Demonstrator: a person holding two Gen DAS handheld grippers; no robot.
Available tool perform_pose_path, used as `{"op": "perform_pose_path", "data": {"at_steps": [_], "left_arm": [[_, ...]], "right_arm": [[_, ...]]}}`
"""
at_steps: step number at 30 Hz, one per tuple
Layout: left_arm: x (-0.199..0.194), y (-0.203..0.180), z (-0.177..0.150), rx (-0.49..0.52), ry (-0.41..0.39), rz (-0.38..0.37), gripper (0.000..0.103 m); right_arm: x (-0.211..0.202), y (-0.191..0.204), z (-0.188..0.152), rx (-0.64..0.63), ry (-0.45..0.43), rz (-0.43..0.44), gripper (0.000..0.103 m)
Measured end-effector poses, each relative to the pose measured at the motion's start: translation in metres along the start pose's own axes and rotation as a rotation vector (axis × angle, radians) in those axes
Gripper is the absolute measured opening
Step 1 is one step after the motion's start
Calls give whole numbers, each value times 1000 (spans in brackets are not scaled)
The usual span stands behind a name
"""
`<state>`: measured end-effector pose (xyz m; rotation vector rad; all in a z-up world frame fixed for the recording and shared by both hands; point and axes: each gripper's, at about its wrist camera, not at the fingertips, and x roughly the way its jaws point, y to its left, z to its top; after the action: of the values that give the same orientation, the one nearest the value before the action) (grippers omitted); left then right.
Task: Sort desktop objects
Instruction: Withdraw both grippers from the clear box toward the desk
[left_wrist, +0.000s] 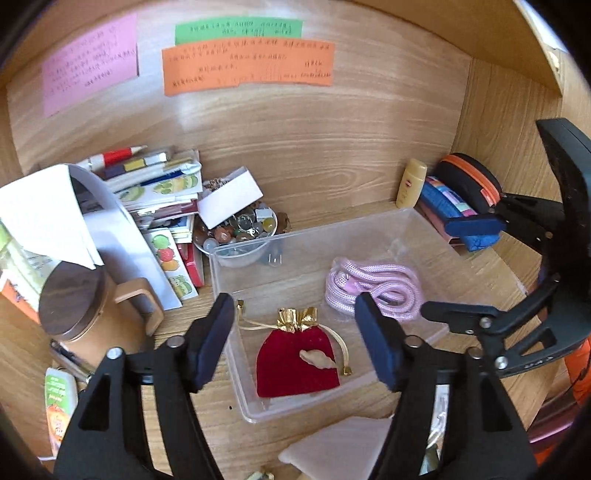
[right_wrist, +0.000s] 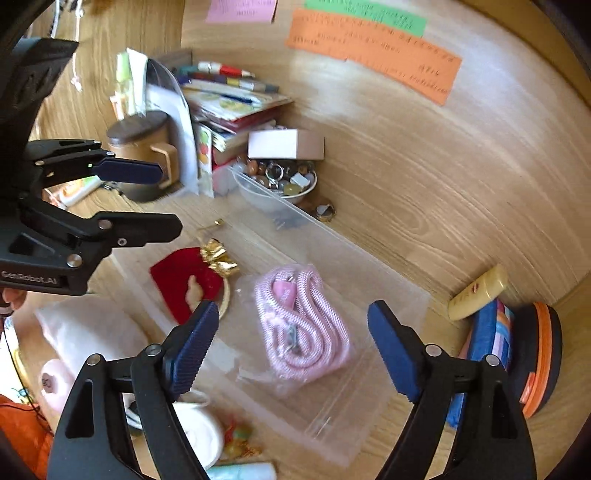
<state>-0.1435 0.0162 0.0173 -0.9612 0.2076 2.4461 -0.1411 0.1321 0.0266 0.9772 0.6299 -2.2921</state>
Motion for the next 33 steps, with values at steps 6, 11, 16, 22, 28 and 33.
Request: {"op": "perform_pose_path", "data": {"at_steps": [6, 11, 16, 22, 28, 33], "left_arm": [[-25, 5, -15, -47, -40, -52, 91], [-52, 15, -35, -92, -84, 20, 97], [-65, 27, -61, -119, -51, 83, 98], [-67, 43, -94, -148, 4, 155, 98], [-63, 70, -125, -222, 53, 139, 98], [-48, 87, -148, -269, 136, 144, 98]], "right_arm": [[-26, 4, -22, 24, -62, -42, 83], [-39, 4, -45, 60, -83, -46, 83], [-48, 7, -72, 100, -90, -45, 83], [-51, 14, -104, 134, -77, -67, 83], [-43, 16, -136, 184, -3, -49, 84], [-34, 25, -147, 179, 46, -22, 84]]}}
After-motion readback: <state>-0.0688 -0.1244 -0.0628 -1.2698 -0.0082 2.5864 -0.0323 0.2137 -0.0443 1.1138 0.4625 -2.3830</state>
